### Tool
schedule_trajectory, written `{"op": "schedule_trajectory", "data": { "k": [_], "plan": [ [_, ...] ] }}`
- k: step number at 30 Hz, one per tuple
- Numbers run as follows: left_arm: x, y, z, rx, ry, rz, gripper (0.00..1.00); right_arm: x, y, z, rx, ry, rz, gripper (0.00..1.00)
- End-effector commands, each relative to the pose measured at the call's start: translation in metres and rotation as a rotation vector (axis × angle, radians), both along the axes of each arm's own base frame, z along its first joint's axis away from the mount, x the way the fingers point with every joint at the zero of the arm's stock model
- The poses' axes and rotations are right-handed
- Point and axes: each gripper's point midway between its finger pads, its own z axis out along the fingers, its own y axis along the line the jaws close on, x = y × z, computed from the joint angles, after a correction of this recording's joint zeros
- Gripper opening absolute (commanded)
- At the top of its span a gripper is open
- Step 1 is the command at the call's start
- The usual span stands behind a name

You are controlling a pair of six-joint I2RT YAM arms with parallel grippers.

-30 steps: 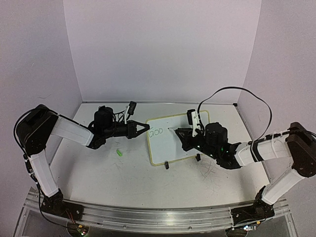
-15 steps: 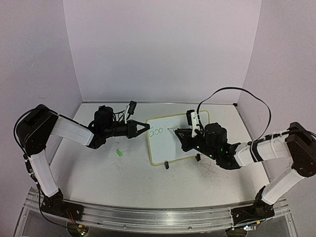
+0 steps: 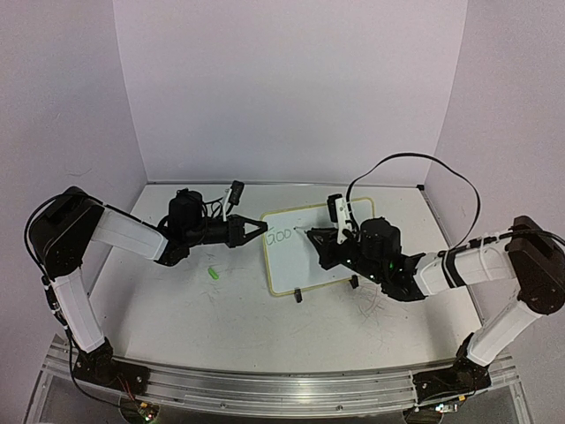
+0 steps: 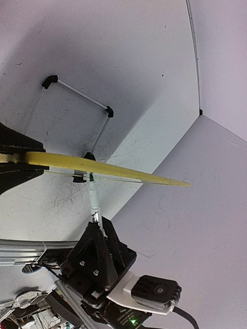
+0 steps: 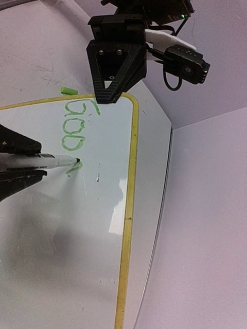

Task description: Write a sentence on the whiteboard

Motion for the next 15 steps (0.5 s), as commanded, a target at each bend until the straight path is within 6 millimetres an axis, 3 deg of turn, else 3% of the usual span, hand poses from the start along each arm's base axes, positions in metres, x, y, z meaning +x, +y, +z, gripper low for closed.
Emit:
{"op": "schedule_trajectory", "data": {
  "k": [1, 15],
  "plan": [
    [0.004, -0.003, 0.030, -0.032, -0.087, -0.006, 0.00, -0.003, 0.010, -0.001, 0.004, 0.002, 0.020, 0.00],
    [0.002, -0.001, 0.029, -0.027, -0.089, 0.000, 0.00, -0.005, -0.001, -0.017, -0.036, 0.044, -0.022, 0.00]
  ]
}}
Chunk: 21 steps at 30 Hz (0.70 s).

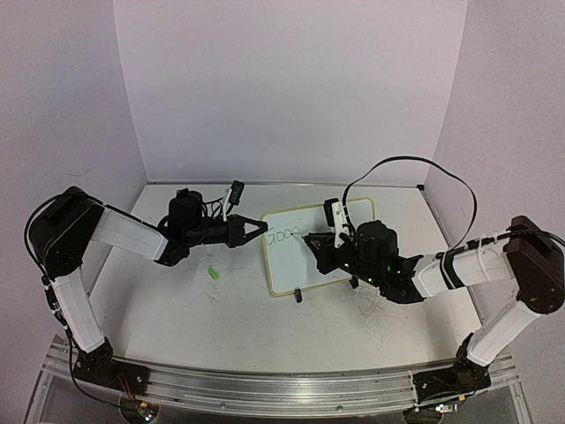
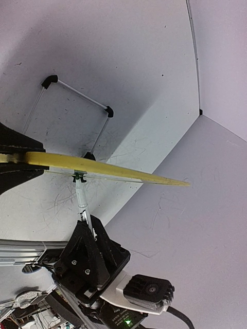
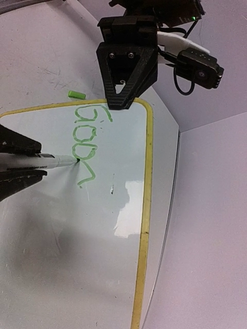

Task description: Write a sentence on the whiteboard

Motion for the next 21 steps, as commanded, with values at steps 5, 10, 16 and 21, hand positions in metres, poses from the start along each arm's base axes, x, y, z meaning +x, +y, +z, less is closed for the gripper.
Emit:
{"op": "schedule_trajectory", "data": {
  "k": [5, 10, 16, 21],
  "plan": [
    [0.0023, -0.0009, 0.0290, -0.026, -0.090, 0.000, 0.00, 0.0025, -0.0101, -0.0061, -0.033, 0.010, -0.049, 0.00],
    [0.0020, -0.0004, 0.0295, -0.026, -0.091, 0.001, 0.00, 0.0020, -0.0128, -0.0067, -0.042, 0.009, -0.055, 0.00],
    [0.0018, -0.0004, 0.0297, -0.025, -0.091, 0.000, 0.00, 0.0023, -0.0146, -0.0071, -0.050, 0.009, -0.062, 0.00],
    [0.0013, -0.0001, 0.0301, -0.025, -0.092, 0.001, 0.00, 0.0033, -0.0175, -0.0058, -0.051, 0.004, -0.079, 0.00]
  ]
}}
